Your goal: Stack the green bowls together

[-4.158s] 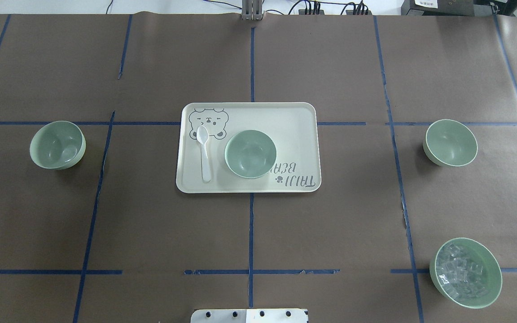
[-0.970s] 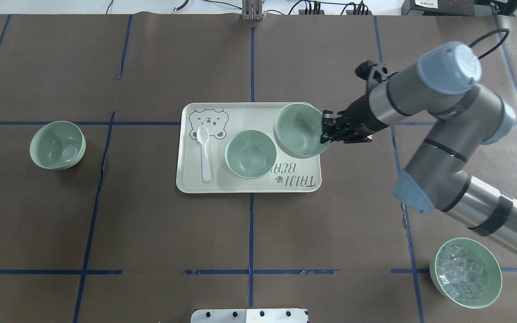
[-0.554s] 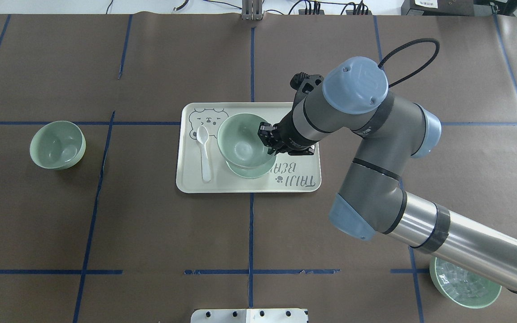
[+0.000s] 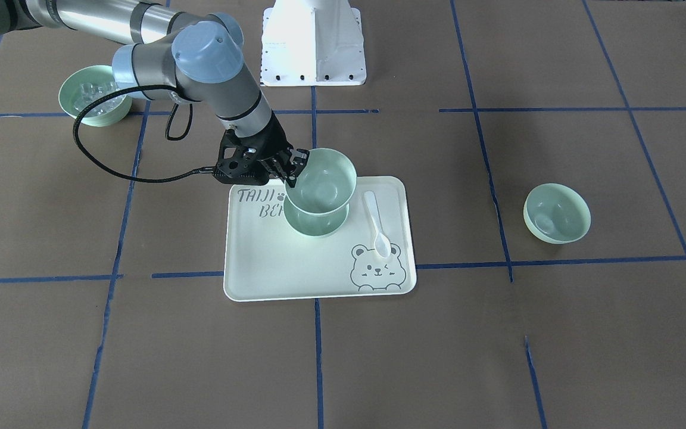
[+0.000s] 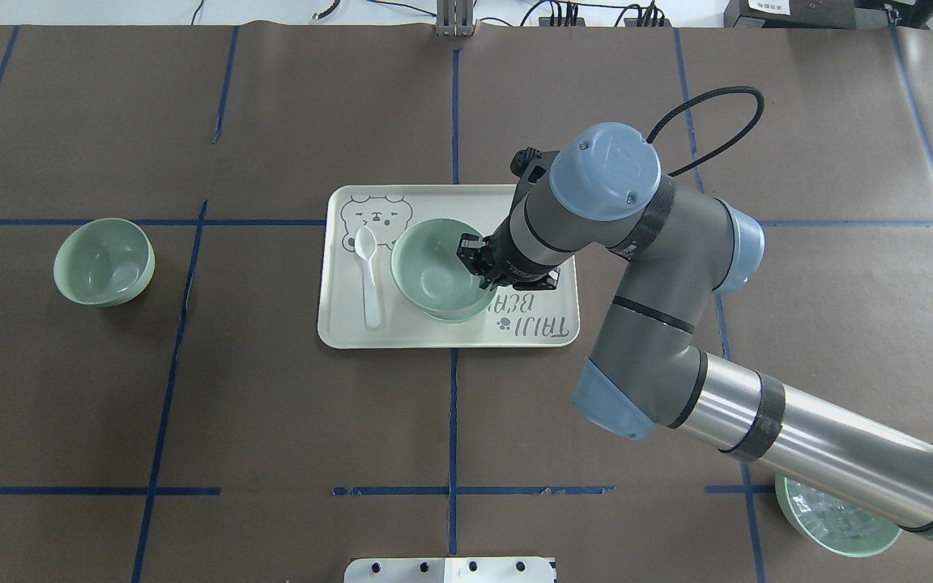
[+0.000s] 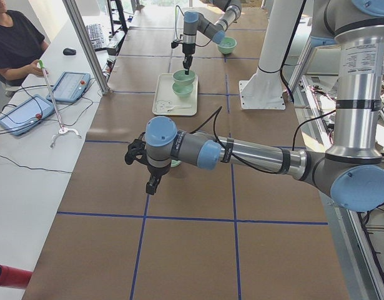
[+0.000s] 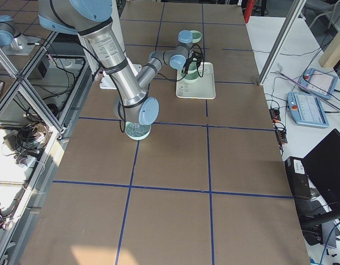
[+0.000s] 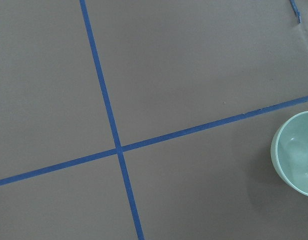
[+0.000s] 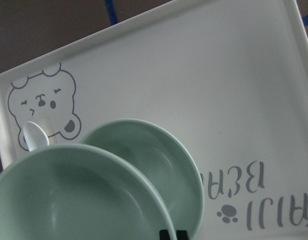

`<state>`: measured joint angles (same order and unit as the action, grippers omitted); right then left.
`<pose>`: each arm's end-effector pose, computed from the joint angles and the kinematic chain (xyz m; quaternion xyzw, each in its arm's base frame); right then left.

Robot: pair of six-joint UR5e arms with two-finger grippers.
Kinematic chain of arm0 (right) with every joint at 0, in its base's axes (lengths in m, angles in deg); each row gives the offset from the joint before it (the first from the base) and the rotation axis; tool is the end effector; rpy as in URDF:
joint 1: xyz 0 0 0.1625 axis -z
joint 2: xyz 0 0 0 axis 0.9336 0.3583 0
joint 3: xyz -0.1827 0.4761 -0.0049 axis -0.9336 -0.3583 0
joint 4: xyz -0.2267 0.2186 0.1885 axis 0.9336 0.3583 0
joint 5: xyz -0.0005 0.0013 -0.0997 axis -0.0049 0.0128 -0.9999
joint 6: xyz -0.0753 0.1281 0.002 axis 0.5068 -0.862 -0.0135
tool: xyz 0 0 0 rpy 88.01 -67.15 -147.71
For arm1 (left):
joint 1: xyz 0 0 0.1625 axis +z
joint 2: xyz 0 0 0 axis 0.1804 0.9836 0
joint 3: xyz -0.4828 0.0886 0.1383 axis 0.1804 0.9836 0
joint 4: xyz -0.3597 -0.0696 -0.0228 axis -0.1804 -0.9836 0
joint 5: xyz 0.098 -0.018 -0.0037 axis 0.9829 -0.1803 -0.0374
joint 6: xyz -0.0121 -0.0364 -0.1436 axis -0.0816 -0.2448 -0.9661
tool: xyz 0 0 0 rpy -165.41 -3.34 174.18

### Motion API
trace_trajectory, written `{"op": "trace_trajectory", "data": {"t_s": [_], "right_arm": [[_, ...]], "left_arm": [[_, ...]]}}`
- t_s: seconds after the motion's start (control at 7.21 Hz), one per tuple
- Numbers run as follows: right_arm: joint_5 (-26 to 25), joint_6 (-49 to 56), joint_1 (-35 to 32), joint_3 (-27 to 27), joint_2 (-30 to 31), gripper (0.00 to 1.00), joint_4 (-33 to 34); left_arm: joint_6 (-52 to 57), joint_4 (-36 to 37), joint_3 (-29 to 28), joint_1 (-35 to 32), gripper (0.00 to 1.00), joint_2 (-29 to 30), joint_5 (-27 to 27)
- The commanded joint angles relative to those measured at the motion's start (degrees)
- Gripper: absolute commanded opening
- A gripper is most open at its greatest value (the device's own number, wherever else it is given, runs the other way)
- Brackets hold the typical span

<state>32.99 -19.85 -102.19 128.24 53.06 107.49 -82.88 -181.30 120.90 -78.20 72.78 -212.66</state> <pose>-0.5740 -0.4638 0.3304 -0.0262 -0.4990 0.1314 0.8562 -0.0128 -0.4491 0.6804 0.1398 0.3968 0.0899 0.9027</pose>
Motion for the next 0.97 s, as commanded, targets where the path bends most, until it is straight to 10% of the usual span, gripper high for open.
{"op": "trace_trajectory", "data": {"t_s": [0.0, 0.42, 0.55, 0.69, 0.83], "right_arm": [[-2.5, 0.2, 0.4, -0.7, -0.2, 0.00, 0.1], [-3.8, 0.2, 1.2, -1.3, -0.1, 0.00, 0.1], [-3.9, 0.5, 1.2, -1.4, 0.0, 0.37, 0.1], [-5.4, 1.0, 1.6, -1.3, 0.0, 0.99, 0.1], [-5.5, 1.1, 1.6, -1.4, 0.0, 1.00, 0.1]], "left_arm": [[0.0, -0.1, 0.0, 0.0, 1.00, -0.1, 0.0], [0.0, -0.1, 0.0, 0.0, 1.00, -0.1, 0.0], [0.0, -0.1, 0.0, 0.0, 1.00, -0.1, 0.0], [-0.2, -0.1, 0.1, 0.0, 1.00, -0.1, -0.1], [-0.1, -0.5, 0.1, 0.1, 1.00, -0.1, -1.3]]}}
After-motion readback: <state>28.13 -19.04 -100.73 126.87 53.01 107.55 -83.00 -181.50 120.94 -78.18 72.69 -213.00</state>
